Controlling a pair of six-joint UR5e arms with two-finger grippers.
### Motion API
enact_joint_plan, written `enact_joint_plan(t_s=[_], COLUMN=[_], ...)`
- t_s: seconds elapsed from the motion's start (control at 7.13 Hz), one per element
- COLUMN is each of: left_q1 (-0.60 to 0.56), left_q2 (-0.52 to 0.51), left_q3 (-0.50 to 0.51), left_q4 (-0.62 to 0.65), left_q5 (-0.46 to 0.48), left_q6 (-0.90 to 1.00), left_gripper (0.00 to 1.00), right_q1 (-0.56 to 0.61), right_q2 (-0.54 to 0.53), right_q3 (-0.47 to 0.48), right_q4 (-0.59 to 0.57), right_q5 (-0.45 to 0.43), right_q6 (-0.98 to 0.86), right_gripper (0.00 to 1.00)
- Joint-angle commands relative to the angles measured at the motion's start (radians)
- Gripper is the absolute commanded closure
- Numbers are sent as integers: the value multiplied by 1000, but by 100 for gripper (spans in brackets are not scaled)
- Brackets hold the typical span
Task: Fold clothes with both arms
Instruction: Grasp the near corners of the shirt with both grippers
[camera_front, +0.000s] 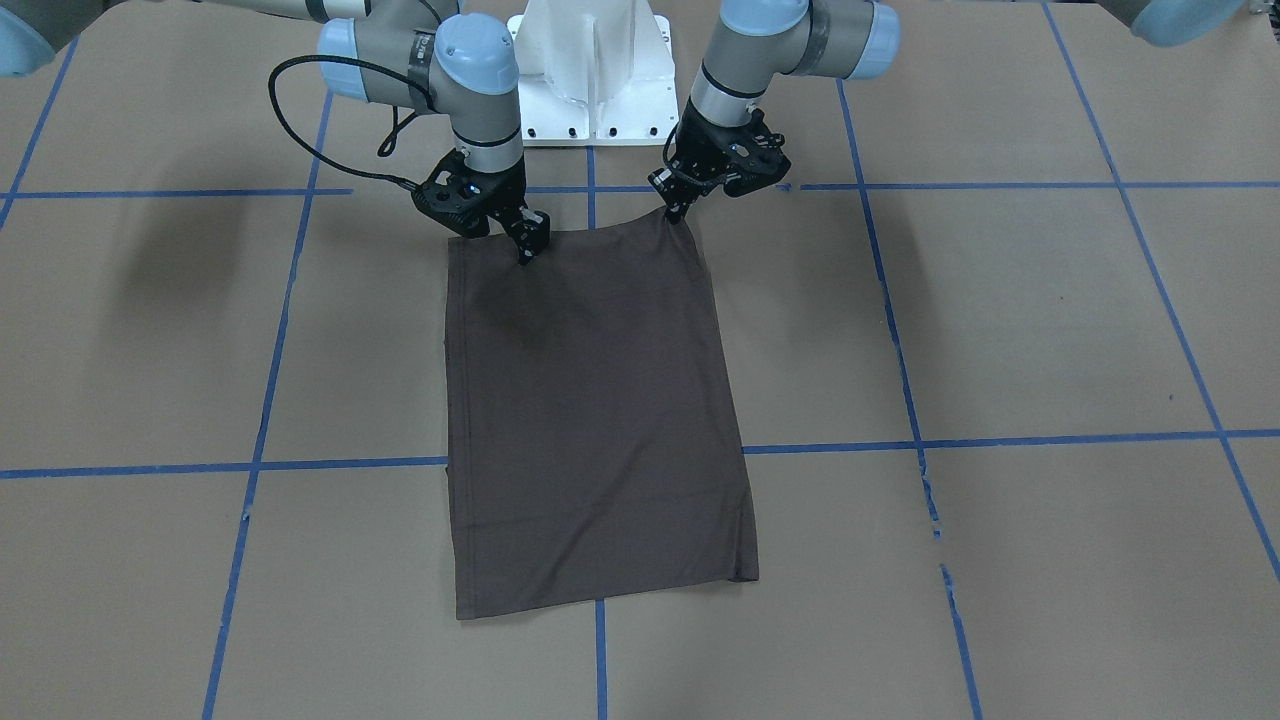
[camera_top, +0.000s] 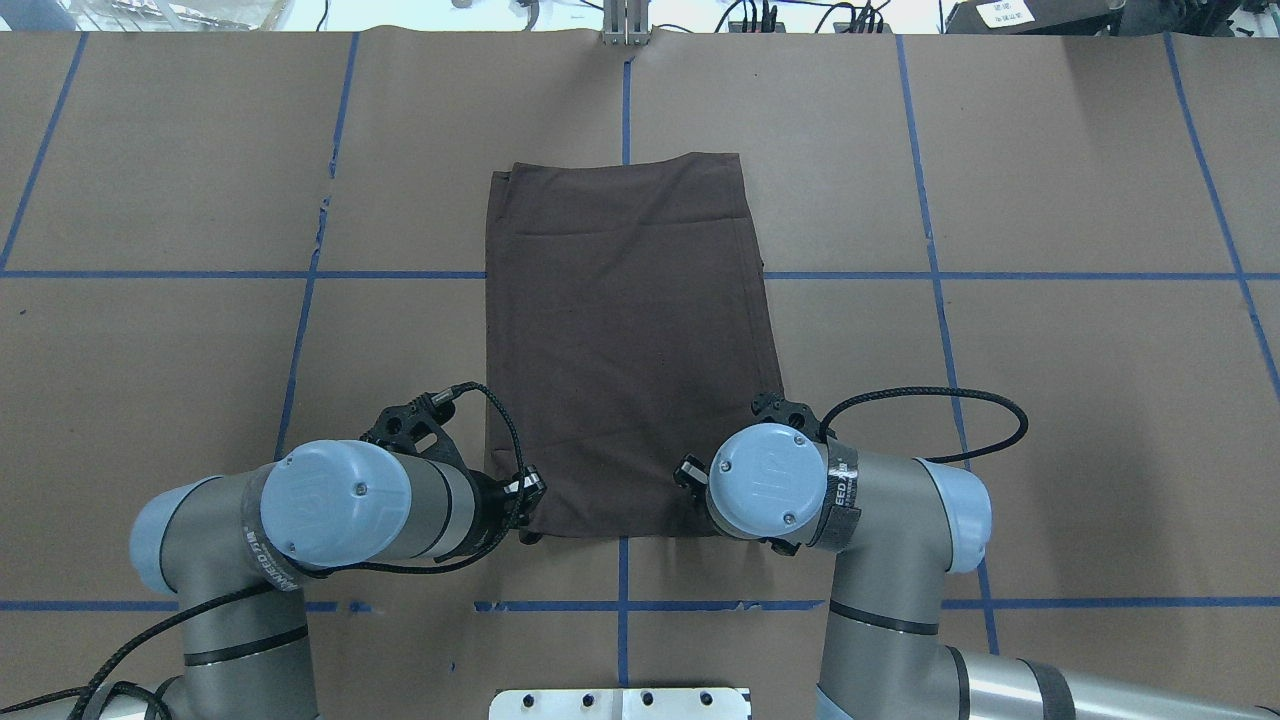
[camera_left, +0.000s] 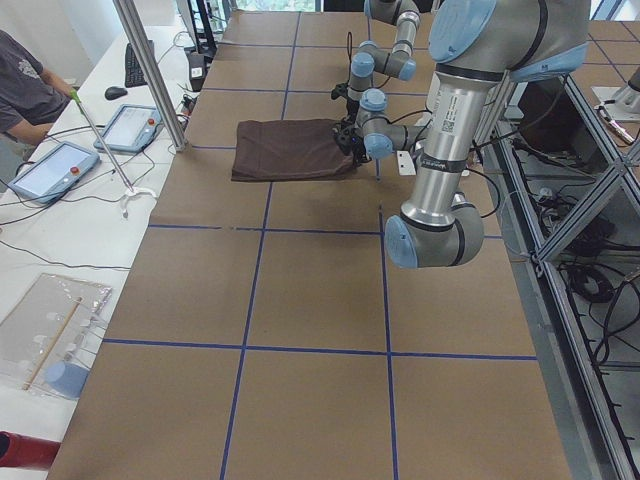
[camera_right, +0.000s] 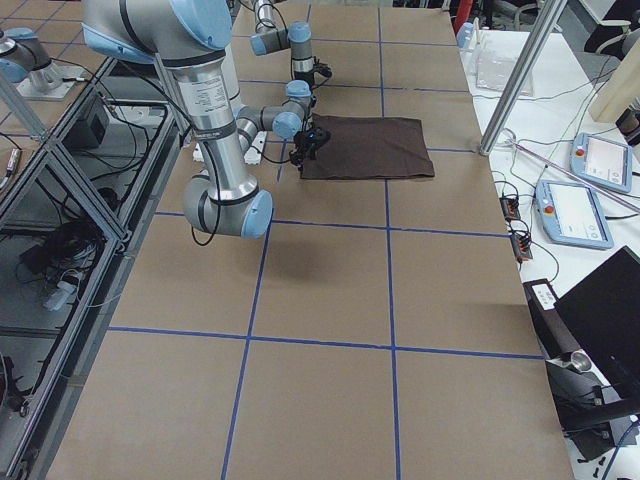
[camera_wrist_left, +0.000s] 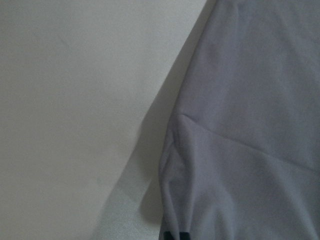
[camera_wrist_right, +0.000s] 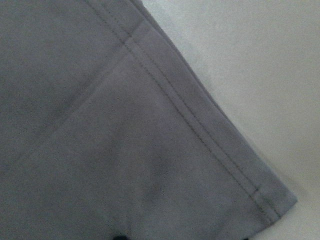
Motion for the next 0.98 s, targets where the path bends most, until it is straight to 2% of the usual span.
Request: enact_joint_plan(t_s=[0.0,0.84], left_q1=[0,0], left_q2=[0,-6], left_q3=[0,-1], left_q4=[0,0], left_q5=[0,0], left_q6=[0,0], left_gripper=[100,100], right_q1=[5,23], right_q2=[6,12], right_q3=[0,27], right_q4=[0,0], right_q5=[0,1], right_q6=[0,-2], right_gripper=[98,100])
